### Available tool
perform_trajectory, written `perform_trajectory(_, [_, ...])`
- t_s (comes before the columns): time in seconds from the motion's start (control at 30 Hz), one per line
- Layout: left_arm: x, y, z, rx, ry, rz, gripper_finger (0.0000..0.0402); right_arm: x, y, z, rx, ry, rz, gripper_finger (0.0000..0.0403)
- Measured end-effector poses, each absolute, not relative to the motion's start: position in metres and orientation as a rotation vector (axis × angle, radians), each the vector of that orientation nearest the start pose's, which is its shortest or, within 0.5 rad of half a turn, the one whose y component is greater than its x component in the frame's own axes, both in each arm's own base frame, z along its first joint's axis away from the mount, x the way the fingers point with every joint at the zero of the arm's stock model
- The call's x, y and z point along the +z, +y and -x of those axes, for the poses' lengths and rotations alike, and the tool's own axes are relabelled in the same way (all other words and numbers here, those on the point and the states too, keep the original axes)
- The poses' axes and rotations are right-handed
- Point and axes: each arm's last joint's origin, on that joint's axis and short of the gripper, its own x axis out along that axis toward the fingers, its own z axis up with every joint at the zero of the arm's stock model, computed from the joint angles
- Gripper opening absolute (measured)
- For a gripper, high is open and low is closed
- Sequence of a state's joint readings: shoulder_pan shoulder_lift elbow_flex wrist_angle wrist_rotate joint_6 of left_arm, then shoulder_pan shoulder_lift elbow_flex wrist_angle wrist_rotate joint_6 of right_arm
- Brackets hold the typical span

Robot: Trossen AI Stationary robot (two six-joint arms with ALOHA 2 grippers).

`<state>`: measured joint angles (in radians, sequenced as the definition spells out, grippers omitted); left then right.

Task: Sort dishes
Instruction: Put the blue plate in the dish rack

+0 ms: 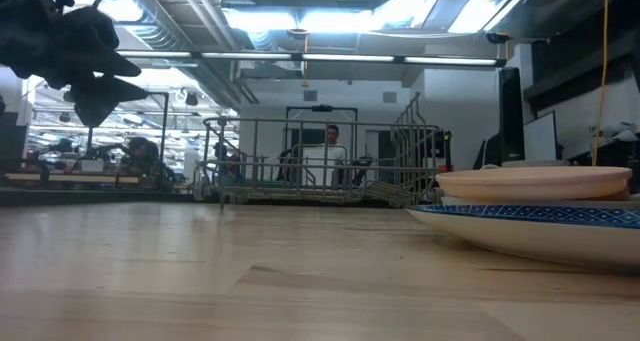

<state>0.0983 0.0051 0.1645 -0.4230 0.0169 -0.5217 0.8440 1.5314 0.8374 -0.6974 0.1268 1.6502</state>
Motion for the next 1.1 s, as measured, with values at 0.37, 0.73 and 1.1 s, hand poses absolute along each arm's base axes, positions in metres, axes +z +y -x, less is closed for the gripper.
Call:
perform_trajectory(0.37, [0.171,0.0,-0.101,-0.049,0.099,0.584,0.0155,0.15,0.185,-0.172,-0.511,1.212,-0.786,0.0144])
perform_trajectory(0.73, [0.173,-0.009,-0.114,-0.129,0.105,0.402,0.0155,0.145,0.185,-0.176,-0.517,1.09,-0.843,0.0144])
perform_trajectory(1.1, [0.171,-0.019,-0.131,-0.198,0.107,0.26,0.0155,0.147,0.184,-0.187,-0.511,0.973,-0.889,0.0144])
